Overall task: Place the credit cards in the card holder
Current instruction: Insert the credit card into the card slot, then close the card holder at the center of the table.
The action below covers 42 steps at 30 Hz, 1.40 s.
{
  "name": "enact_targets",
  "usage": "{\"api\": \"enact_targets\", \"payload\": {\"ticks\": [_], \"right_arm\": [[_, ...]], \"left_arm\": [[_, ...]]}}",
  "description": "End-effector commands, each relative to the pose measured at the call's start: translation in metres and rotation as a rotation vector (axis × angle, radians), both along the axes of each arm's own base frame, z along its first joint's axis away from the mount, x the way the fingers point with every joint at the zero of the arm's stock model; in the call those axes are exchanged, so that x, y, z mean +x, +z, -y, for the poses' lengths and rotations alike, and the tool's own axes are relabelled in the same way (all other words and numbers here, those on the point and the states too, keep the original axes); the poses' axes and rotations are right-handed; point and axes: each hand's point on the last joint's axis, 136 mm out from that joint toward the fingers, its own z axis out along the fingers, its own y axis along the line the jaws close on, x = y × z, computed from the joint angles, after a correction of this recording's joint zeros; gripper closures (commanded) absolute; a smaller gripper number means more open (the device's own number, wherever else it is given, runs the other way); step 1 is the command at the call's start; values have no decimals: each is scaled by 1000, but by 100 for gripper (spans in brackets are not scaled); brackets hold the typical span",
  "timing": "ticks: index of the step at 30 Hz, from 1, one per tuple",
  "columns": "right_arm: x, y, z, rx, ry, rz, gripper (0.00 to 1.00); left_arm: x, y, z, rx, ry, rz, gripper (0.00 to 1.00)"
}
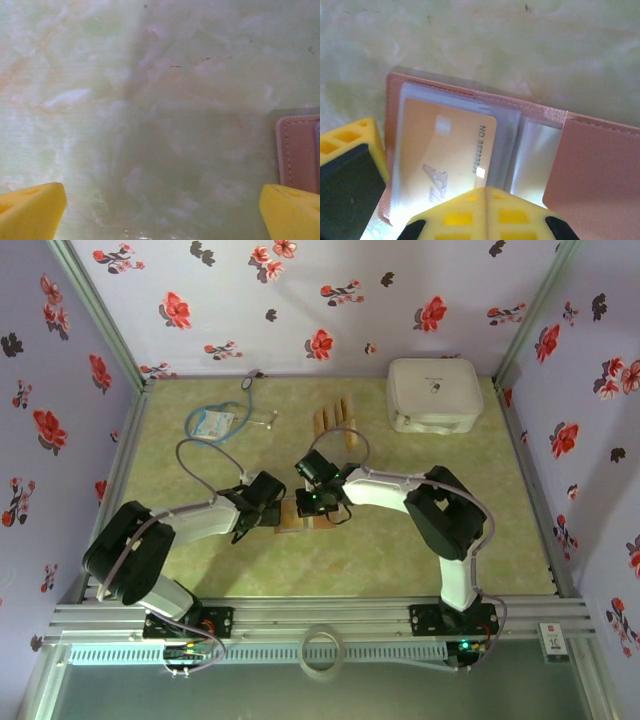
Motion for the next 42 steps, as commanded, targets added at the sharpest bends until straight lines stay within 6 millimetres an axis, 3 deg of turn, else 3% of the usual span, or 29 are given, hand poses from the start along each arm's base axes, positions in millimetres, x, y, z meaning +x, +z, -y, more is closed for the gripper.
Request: {"api": "enact_targets", "payload": {"ticks": [1,10,16,22,27,42], "right_arm": [[3,27,4,49,-17,36,98],[9,47,28,45,-54,79,85],[12,59,67,16,-129,132,61],[14,48,115,-34,-222,135,47],[13,32,128,-46,-236,106,45],[19,14,111,-16,-204,70,60]], "left_arm": [[0,14,-13,-15,30,20,0],[1,43,-30,-63,71,68,0],[2,52,-8,-182,-7,76,0],[0,51,20,-322,-76,60,0],[-3,44,38,-431,-101,47,0],[-10,16,63,-474,-118,-11,0]]}}
